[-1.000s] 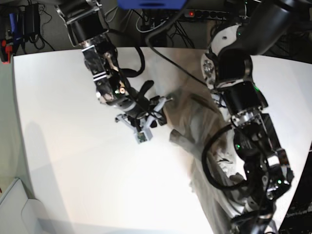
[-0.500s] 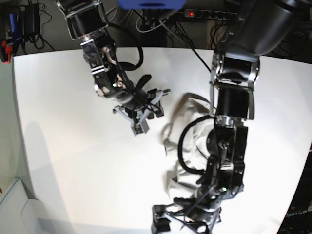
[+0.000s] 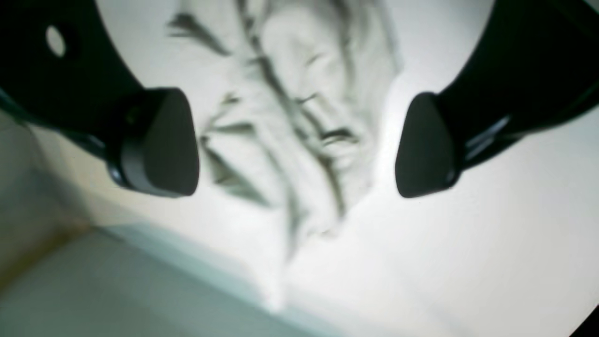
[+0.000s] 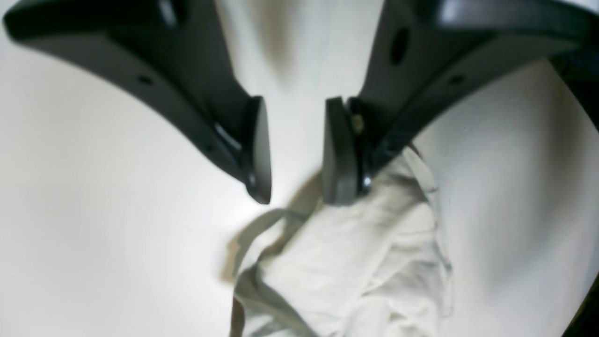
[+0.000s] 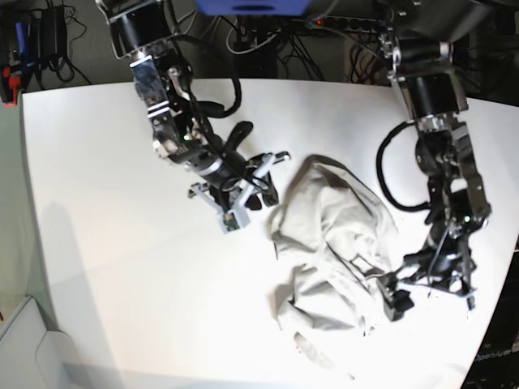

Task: Layout the t-shirt on the table in an organized manner, then fold the t-shirt properly
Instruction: 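Lift and drag the t-shirt with the left gripper, then release it, then grasp a t-shirt edge with the right gripper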

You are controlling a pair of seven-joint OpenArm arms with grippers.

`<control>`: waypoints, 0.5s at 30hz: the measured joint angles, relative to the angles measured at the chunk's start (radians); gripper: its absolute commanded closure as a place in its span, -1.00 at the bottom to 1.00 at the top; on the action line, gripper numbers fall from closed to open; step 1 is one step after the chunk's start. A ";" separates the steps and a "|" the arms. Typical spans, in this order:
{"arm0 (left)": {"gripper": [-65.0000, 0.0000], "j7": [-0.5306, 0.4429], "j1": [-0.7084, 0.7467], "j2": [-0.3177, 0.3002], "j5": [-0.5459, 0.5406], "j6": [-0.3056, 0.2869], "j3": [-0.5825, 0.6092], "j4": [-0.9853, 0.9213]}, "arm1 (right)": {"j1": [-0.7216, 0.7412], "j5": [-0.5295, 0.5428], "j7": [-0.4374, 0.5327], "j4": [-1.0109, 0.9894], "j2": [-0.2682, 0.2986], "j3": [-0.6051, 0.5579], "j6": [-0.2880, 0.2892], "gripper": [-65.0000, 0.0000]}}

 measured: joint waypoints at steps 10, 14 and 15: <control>-1.00 0.003 0.324 -0.074 -0.006 -0.010 -0.214 0.079 | 0.220 0.004 -0.035 -0.198 -0.036 -0.001 0.001 0.38; -1.00 -0.002 0.397 -0.079 -0.004 -0.007 -0.274 0.143 | 0.275 0.001 -0.032 -0.273 -0.039 0.005 0.000 0.38; -1.00 -0.001 0.411 -0.080 -0.008 -0.008 -0.283 0.156 | 0.284 0.000 -0.014 -0.285 -0.044 0.005 0.000 0.38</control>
